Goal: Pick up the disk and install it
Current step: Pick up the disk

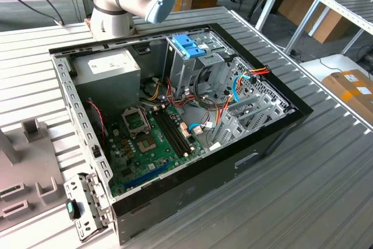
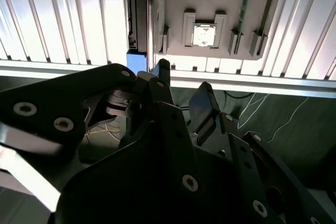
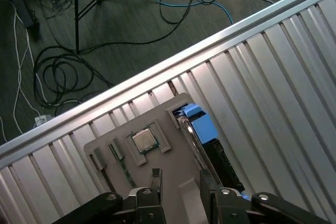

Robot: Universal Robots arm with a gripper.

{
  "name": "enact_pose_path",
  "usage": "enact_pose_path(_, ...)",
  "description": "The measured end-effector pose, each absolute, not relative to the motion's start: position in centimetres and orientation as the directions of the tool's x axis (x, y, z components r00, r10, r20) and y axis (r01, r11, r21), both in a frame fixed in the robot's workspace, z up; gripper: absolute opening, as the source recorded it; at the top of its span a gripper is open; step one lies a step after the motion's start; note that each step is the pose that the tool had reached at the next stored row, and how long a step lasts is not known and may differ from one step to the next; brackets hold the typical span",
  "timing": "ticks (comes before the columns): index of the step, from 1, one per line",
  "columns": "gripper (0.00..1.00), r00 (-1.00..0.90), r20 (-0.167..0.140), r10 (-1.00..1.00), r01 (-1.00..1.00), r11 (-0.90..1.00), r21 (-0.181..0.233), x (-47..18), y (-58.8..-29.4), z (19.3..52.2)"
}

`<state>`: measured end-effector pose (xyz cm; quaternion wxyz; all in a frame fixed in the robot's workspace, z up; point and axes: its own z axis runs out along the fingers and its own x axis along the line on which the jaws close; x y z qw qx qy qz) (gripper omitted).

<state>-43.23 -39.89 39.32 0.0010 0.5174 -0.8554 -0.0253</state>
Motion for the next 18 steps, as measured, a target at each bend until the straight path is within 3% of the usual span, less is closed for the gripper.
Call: enact_pose_path(18,0.42,-0.377,-0.024,-0.926,-0.926,0.376,0.044,-43.24,-39.89,39.32)
